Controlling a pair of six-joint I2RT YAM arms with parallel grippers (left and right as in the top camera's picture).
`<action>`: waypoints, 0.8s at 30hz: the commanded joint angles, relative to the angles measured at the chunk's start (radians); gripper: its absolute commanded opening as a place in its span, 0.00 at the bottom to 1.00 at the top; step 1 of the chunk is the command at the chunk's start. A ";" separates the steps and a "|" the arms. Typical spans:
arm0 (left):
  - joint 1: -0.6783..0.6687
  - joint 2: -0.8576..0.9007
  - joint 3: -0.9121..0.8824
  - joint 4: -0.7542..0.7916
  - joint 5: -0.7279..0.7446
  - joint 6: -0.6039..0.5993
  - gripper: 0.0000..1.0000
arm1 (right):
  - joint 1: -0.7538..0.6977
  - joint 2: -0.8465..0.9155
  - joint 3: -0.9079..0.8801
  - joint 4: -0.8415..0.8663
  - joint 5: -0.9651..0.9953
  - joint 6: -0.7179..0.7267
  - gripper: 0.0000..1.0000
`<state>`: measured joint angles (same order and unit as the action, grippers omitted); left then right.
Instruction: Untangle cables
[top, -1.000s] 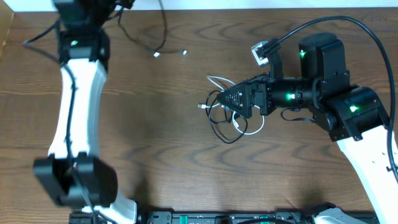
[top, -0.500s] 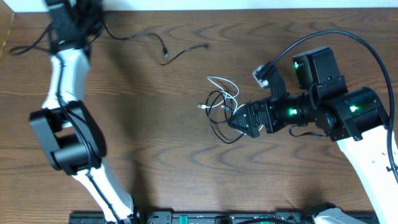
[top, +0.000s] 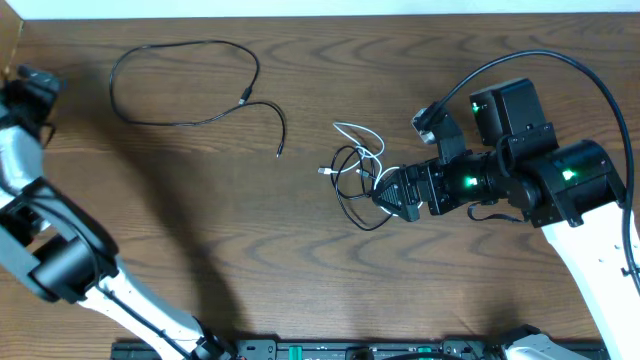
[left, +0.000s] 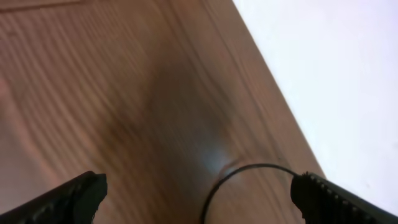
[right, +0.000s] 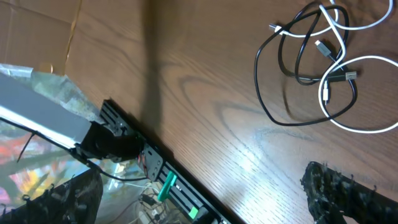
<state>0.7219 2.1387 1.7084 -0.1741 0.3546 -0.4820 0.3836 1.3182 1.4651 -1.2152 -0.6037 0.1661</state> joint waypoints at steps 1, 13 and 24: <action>-0.009 -0.074 0.020 -0.067 0.195 0.037 1.00 | -0.002 -0.011 0.006 -0.002 0.007 -0.018 0.99; -0.396 -0.066 0.001 -0.587 0.007 0.111 0.08 | 0.084 -0.011 0.005 -0.004 0.011 -0.027 0.99; -0.682 -0.015 0.001 -0.666 -0.139 0.111 0.08 | 0.161 -0.011 0.004 -0.004 0.045 -0.034 0.99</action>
<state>0.0864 2.0781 1.7130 -0.8410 0.2768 -0.3843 0.5278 1.3174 1.4651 -1.2182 -0.5720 0.1482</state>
